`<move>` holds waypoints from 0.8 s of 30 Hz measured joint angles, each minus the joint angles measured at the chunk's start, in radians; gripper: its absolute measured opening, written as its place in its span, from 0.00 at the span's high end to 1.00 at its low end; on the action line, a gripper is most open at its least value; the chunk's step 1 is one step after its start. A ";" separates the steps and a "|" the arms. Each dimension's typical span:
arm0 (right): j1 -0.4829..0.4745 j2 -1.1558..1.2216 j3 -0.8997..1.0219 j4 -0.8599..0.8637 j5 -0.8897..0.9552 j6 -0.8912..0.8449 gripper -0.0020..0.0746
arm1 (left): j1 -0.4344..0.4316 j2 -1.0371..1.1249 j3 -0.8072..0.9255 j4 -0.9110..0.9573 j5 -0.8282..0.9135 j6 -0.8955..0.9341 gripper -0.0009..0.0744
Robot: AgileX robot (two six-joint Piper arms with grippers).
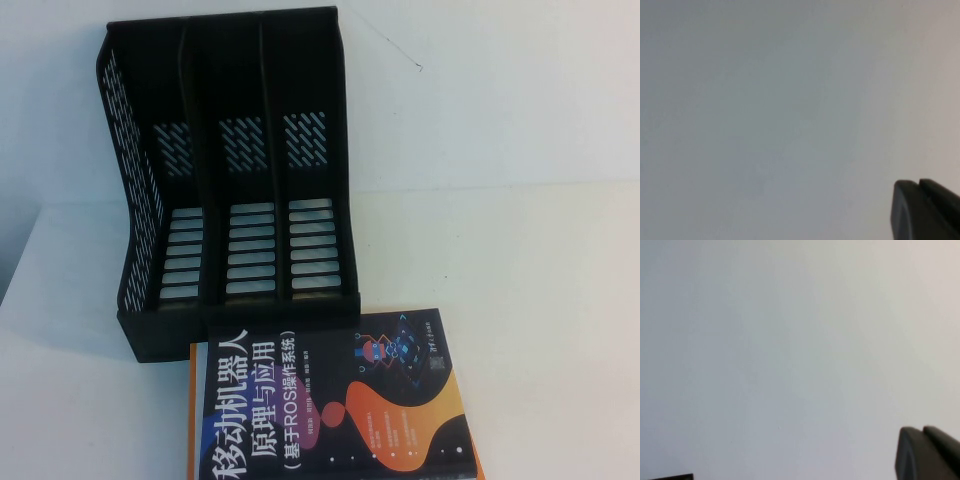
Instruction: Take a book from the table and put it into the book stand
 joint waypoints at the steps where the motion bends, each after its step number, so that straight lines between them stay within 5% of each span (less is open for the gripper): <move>1: 0.000 0.000 0.000 0.002 0.000 0.000 0.96 | 0.000 0.000 0.000 0.000 -0.002 -0.010 0.99; 15: 0.000 0.000 -0.002 0.038 0.026 0.024 0.96 | 0.000 0.000 0.000 -0.027 0.025 -0.024 0.99; 24: 0.000 0.023 -0.361 0.040 0.859 0.030 0.96 | 0.000 0.046 -0.299 0.009 0.786 0.090 0.99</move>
